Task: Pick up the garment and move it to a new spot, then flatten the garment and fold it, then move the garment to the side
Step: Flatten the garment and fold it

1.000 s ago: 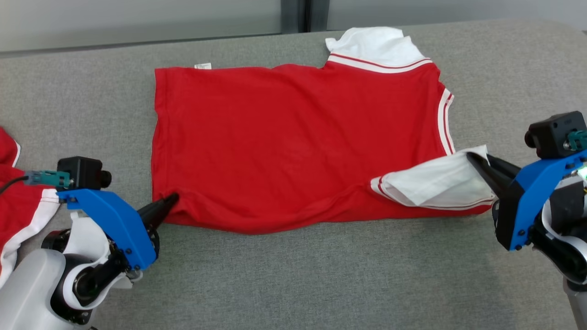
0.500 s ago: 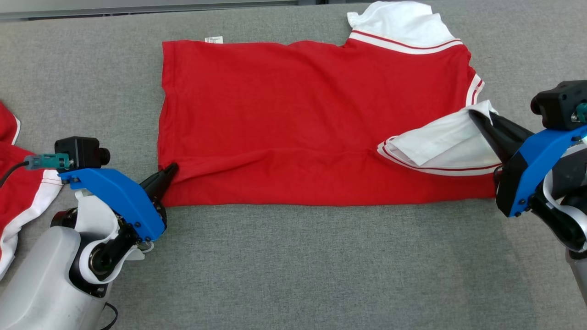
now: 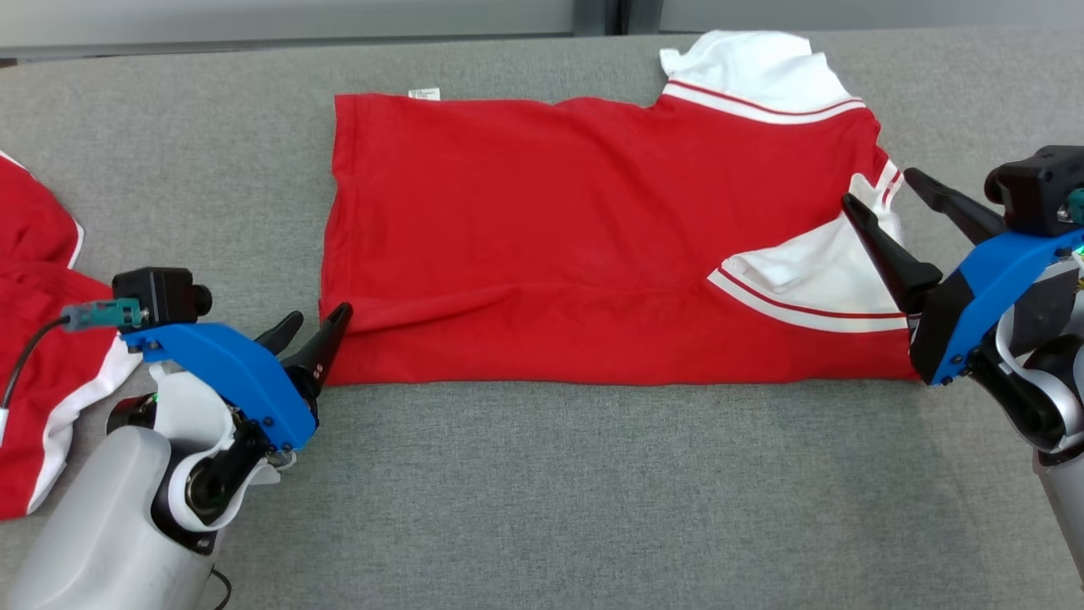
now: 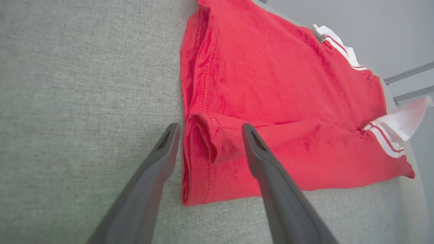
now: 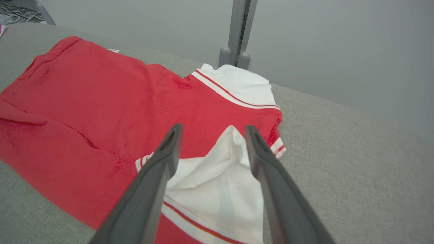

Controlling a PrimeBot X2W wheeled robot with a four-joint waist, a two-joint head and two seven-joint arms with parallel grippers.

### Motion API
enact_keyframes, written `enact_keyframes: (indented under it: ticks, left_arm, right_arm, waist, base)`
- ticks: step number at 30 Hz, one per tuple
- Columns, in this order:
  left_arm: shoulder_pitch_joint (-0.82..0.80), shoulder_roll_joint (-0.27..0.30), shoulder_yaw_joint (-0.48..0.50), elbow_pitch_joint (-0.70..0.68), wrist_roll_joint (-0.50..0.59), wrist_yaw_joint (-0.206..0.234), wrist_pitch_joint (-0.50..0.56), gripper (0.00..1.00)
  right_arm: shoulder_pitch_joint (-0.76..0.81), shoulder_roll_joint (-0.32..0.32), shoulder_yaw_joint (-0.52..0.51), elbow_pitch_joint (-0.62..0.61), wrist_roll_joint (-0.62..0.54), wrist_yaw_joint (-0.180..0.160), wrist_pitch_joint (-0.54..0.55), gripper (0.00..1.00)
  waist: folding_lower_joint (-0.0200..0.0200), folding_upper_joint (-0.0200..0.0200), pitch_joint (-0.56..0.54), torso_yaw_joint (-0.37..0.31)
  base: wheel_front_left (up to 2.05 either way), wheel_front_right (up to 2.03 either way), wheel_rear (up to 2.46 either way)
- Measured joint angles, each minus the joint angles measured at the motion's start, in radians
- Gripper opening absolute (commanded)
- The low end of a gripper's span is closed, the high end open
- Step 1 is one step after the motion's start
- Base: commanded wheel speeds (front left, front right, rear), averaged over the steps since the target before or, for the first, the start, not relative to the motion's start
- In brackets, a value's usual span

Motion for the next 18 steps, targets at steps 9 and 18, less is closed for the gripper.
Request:
enact_keyframes:
  ticks: [9, 18]
  left_arm:
    - [0.083, 0.017, -0.019, -0.001, 0.141, 0.042, -0.181, 1.0]
    - [0.12, -0.037, -0.119, 0.027, 0.297, 0.131, -0.275, 1.0]
  right_arm:
    - [0.098, 0.055, -0.113, 0.033, 0.002, 0.0, 0.041, 1.0]
    - [0.25, 0.227, -0.323, -0.003, -0.125, 0.0, 0.116, 1.0]
  waist:
    - [-0.0003, 0.0, -0.078, 0.005]
    - [-0.0003, 0.0, -0.111, -0.01]
  base:
    - [0.0, 0.0, 0.0]
    - [0.0, 0.0, 0.0]
